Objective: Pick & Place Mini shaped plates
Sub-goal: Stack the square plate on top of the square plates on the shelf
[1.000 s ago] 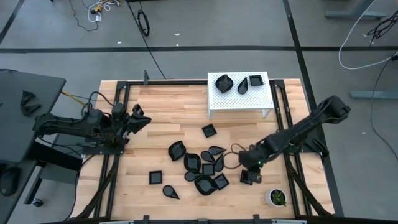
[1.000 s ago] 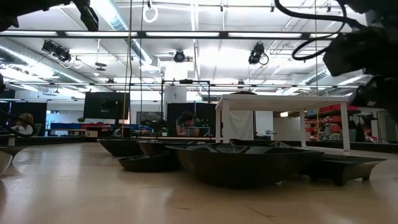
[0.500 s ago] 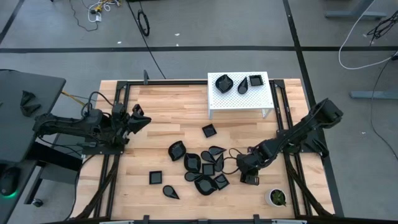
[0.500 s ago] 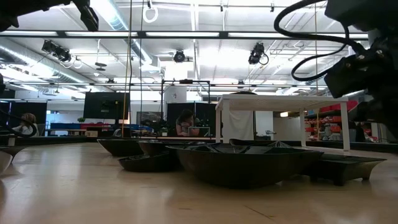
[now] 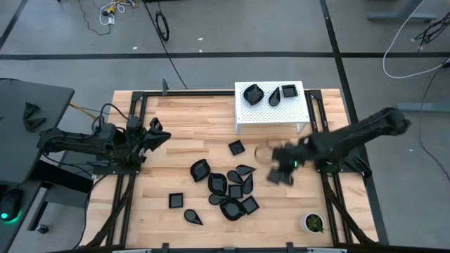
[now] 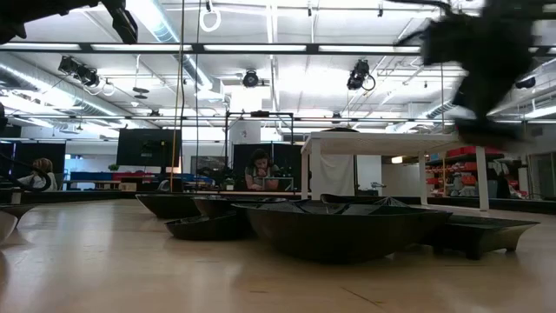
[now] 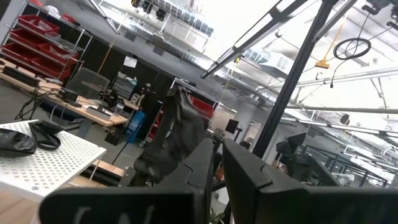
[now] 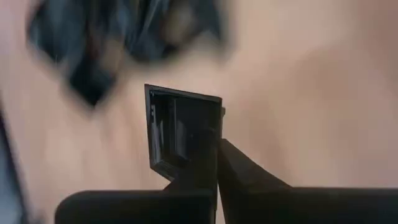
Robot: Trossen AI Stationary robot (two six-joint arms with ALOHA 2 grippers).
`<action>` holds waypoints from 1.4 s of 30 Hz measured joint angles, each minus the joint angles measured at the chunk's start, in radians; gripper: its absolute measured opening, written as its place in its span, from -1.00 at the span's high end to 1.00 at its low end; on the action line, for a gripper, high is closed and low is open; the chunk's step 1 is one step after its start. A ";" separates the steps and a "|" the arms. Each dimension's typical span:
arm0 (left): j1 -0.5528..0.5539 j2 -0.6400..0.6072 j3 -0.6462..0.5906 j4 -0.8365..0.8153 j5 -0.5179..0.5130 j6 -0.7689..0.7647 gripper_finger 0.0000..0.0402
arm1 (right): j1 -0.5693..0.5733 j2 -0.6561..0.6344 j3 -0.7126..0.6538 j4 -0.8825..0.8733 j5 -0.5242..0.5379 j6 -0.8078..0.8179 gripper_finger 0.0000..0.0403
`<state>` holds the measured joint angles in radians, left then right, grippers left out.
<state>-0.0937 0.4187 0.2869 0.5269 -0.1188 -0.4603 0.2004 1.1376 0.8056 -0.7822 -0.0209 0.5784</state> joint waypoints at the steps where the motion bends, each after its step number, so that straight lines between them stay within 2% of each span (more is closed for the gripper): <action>1: 0.000 0.000 0.000 0.000 0.000 0.000 0.79 | -0.060 -0.038 0.021 -0.002 0.042 -0.033 0.98; 4: 0.000 0.000 0.000 0.000 0.000 0.000 0.79 | -0.262 -0.115 0.101 0.011 0.149 -0.129 0.96; 8: 0.000 0.000 0.000 0.000 0.000 0.000 0.79 | -0.566 -0.124 0.245 0.013 0.212 -0.219 0.98; 10: 0.000 0.000 0.000 0.000 0.000 0.000 0.79 | -0.725 -0.103 0.310 0.001 0.175 -0.313 0.99; 14: 0.000 0.000 0.000 0.000 0.000 0.000 0.79 | -1.038 -0.033 0.402 -0.086 0.038 -0.395 0.99; 18: 0.000 0.000 0.000 0.000 0.000 0.000 0.79 | -1.243 0.053 0.416 -0.144 -0.068 -0.410 0.99; 21: 0.000 0.000 0.000 0.000 0.000 0.000 0.79 | -1.317 0.117 0.412 -0.144 -0.145 -0.438 0.99; 24: 0.000 0.000 0.000 0.000 0.000 0.000 0.79 | -1.349 0.169 0.412 -0.141 -0.178 -0.442 0.99; 42: 0.000 0.000 0.000 0.000 0.000 0.000 0.79 | -1.371 0.193 0.412 -0.156 -0.189 -0.433 0.91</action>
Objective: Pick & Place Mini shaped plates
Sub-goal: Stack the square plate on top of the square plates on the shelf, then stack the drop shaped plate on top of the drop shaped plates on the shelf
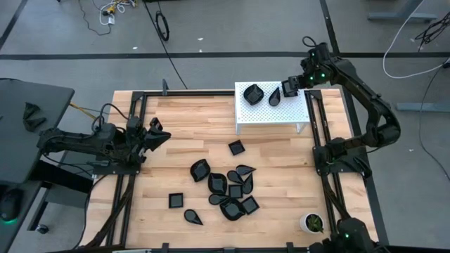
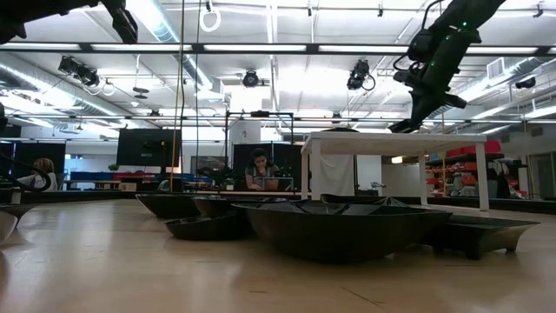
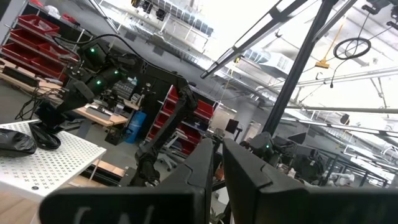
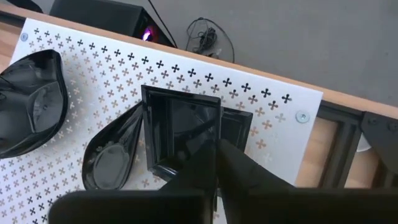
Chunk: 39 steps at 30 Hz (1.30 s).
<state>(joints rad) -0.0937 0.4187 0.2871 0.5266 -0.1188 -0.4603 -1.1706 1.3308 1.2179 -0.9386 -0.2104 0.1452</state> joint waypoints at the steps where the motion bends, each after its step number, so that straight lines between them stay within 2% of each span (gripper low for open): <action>1: 0.000 0.000 0.000 0.000 0.000 0.000 0.79 | 0.000 0.000 0.000 0.000 0.000 0.000 0.91; 7: 0.000 0.000 0.000 0.000 0.000 0.000 0.79 | 0.000 0.000 0.000 0.003 0.001 0.000 0.85; 18: 0.000 0.000 0.000 0.000 0.000 0.000 0.79 | 0.001 0.000 0.000 0.064 0.045 -0.022 0.31; 24: 0.000 0.000 0.000 0.000 0.000 0.000 0.79 | 0.050 -0.001 0.000 0.060 0.045 -0.058 0.18; 31: 0.000 0.000 0.000 0.000 0.000 0.000 0.79 | 0.231 -0.011 -0.001 0.064 0.060 -0.089 0.26; 39: 0.000 0.000 0.000 0.000 0.000 0.000 0.79 | 0.608 -0.106 -0.001 0.090 0.290 -0.014 0.47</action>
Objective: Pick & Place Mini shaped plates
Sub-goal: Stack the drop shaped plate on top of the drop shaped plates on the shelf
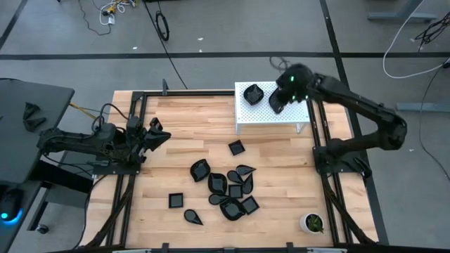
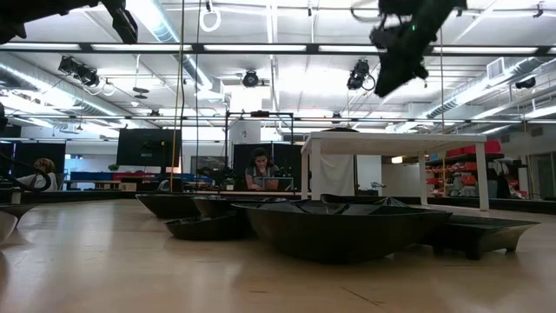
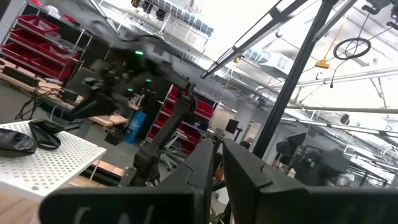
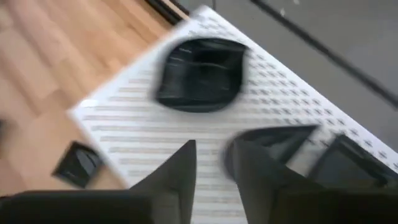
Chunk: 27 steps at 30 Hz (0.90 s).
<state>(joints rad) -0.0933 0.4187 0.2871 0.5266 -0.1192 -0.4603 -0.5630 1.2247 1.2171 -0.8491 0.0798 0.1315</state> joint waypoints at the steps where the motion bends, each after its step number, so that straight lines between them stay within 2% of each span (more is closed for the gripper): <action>1: 0.000 0.000 0.000 0.000 0.000 0.000 0.79 | 0.060 -0.008 0.000 0.006 0.035 0.022 0.50; 4: 0.000 0.000 0.000 0.000 0.000 0.000 0.79 | 0.237 -0.013 -0.013 0.038 0.136 0.086 0.57; 8: 0.000 0.000 0.000 0.000 0.000 0.000 0.79 | 0.443 -0.013 -0.130 0.225 0.201 0.110 0.64; 14: 0.000 0.000 0.000 0.000 0.000 0.000 0.79 | 0.644 -0.011 -0.412 0.725 0.185 0.099 0.69; 18: 0.000 0.000 0.000 0.000 0.000 0.000 0.79 | 0.695 0.007 -0.598 1.170 0.179 0.123 0.70; 20: 0.000 0.000 0.000 0.000 0.000 0.000 0.79 | 0.697 0.027 -0.655 1.318 0.140 0.154 0.70; 23: 0.000 0.000 0.000 0.000 0.000 0.000 0.79 | 0.701 0.063 -0.667 1.320 0.118 0.204 0.69; 27: 0.000 0.000 0.000 0.000 0.000 0.000 0.79 | 0.729 0.129 -0.604 1.189 0.080 0.231 0.62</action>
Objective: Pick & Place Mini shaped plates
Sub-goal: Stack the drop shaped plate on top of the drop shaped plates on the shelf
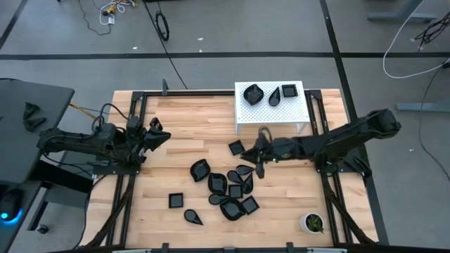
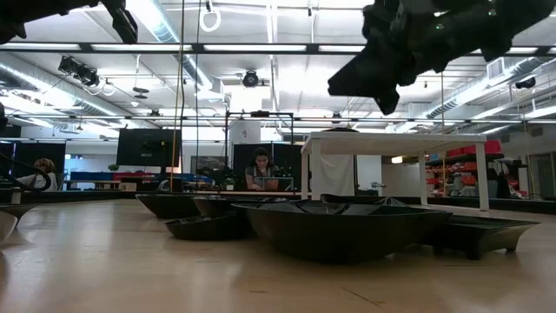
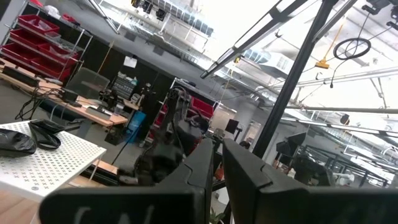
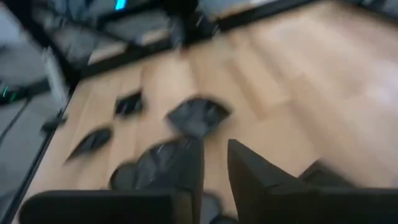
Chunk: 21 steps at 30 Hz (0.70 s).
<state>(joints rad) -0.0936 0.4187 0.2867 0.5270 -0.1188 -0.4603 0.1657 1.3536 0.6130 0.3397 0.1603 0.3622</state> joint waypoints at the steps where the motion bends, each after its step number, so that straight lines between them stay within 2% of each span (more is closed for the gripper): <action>1: 0.000 0.000 0.000 -0.001 0.000 0.000 0.79 | 0.009 0.019 0.024 -0.041 -0.024 0.004 0.59; 4: 0.000 0.000 0.000 0.000 0.000 0.000 0.79 | 0.028 0.080 0.109 -0.202 -0.101 0.079 0.48; 8: 0.000 0.000 0.000 0.000 0.000 0.000 0.79 | 0.036 0.161 0.197 -0.435 -0.251 0.281 0.34; 14: 0.000 0.000 0.000 0.000 0.000 0.000 0.79 | 0.067 0.206 0.224 -0.661 -0.456 0.582 0.19; 17: 0.000 0.000 0.000 0.000 0.000 0.000 0.79 | 0.098 0.206 0.224 -0.686 -0.445 0.685 0.15; 21: 0.000 0.000 0.000 0.000 0.000 0.000 0.79 | 0.134 0.206 0.224 -0.674 -0.282 0.793 0.16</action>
<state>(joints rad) -0.0933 0.4187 0.2870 0.5266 -0.1188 -0.4603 0.2998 1.5600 0.8368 -0.3344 -0.1213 1.1549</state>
